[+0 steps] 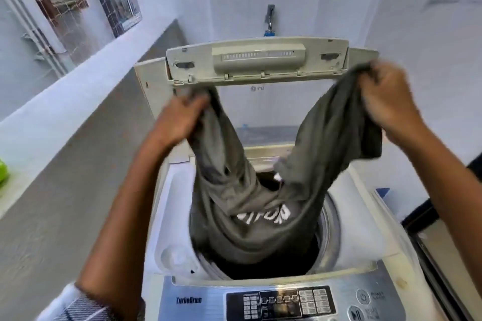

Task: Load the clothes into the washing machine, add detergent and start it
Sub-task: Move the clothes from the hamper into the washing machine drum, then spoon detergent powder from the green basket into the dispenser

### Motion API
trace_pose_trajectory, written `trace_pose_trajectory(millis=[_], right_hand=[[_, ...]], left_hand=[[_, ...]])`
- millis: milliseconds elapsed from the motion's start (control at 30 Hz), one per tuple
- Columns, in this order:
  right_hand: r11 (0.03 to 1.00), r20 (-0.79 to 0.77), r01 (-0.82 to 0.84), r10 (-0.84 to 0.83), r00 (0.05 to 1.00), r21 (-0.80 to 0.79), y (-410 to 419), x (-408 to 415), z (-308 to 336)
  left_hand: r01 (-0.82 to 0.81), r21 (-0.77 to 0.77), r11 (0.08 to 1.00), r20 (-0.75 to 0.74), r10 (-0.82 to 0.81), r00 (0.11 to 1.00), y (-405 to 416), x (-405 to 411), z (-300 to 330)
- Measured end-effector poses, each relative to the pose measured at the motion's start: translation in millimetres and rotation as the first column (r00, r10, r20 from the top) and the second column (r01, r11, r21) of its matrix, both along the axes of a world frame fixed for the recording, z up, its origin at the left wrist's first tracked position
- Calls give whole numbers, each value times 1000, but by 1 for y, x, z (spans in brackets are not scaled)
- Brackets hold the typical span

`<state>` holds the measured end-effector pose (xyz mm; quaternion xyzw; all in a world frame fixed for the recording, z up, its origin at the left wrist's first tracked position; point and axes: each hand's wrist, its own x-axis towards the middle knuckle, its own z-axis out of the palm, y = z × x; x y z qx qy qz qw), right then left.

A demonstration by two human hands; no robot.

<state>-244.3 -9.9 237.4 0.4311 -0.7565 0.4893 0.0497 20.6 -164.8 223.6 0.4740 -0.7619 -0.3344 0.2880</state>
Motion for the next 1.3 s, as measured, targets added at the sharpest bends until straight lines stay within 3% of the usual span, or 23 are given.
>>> trace_pose_trajectory(millis=[33,67,100,133,167,200,233,300,333,367,400,433,500,567,633,667,700,933,1067,1167,1300], right_hand=[[950,-49,-81,100,994,301,2,6,-22],[791,-46,-141,209,977,596,4,4,-41],[596,11,-201,307,952,777,7,1,-60],[378,90,-227,347,933,898,9,1,-75],[258,161,-261,353,922,930,12,3,-91],[203,234,-309,328,915,929,14,6,-109],[270,297,-364,257,920,891,16,10,-126],[622,304,-271,56,951,735,13,14,-155],[790,289,-135,-56,956,598,12,19,-167],[884,279,-10,-137,950,468,13,25,-175],[918,272,64,-182,945,391,13,31,-185],[921,242,84,-186,952,380,15,34,-196],[833,188,-52,-63,980,551,18,36,-228],[543,262,-271,96,960,794,24,33,-257],[238,315,-353,183,931,905,32,37,-274],[164,301,-336,202,932,928,35,40,-276],[154,279,-316,221,934,936,38,42,-277],[379,344,-386,175,922,841,41,49,-269],[538,492,-480,133,860,693,45,64,-274],[625,655,-534,47,754,569,44,74,-271],[763,852,-514,-91,516,393,30,78,-264]], left_hand=[[143,50,988,317,-152,936,6,1,-22],[248,241,938,535,-342,773,2,1,-47],[266,452,852,597,-510,620,1,3,-73],[249,605,756,567,-629,531,1,6,-98],[222,702,676,500,-691,522,2,8,-119],[217,737,641,440,-697,566,3,8,-136],[225,735,640,364,-653,664,5,7,-153],[211,662,719,169,-417,893,9,4,-180],[162,574,803,103,-267,958,9,3,-190],[87,462,883,75,-137,988,9,1,-199],[25,363,931,88,-61,994,9,1,-206],[11,305,952,121,-50,991,12,2,-211],[67,328,942,205,-140,969,20,3,-227],[146,451,881,286,-298,911,31,4,-242],[198,554,809,329,-431,841,43,7,-250],[219,587,780,330,-477,814,48,9,-255],[228,617,753,321,-506,801,53,11,-257],[256,656,710,207,-495,844,79,14,-259],[268,688,675,89,-445,891,89,12,-265],[291,733,614,5,-433,901,91,5,-264],[269,761,591,-66,-341,938,82,-13,-260]])
